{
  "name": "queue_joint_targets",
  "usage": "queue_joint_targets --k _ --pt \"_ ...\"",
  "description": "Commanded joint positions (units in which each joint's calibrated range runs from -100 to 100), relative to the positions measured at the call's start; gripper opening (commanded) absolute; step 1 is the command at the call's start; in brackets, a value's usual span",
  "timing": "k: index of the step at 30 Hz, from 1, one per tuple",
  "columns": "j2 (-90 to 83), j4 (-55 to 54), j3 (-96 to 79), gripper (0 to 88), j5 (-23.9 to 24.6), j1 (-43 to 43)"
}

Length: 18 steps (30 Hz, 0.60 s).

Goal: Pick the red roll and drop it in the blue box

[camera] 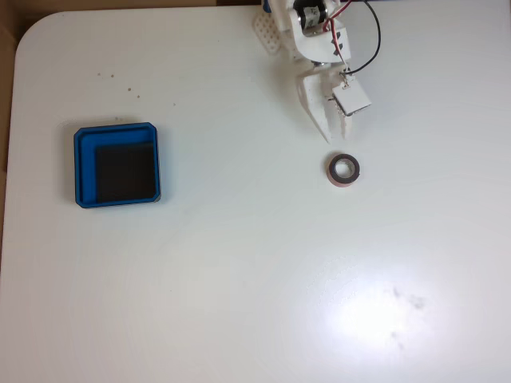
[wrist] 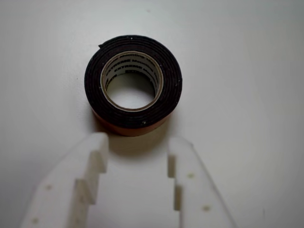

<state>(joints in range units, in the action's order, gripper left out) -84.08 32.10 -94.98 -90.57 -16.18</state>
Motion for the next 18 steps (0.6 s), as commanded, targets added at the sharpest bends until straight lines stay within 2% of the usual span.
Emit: queue_joint_targets --k 1,10,18 --pt "5.24 -0.5 8.9 5.5 0.12 0.01" --pt "17.86 0.82 19.06 5.7 0.03 -0.48" --pt "27.64 21.12 34.06 6.2 -0.58 -0.48"
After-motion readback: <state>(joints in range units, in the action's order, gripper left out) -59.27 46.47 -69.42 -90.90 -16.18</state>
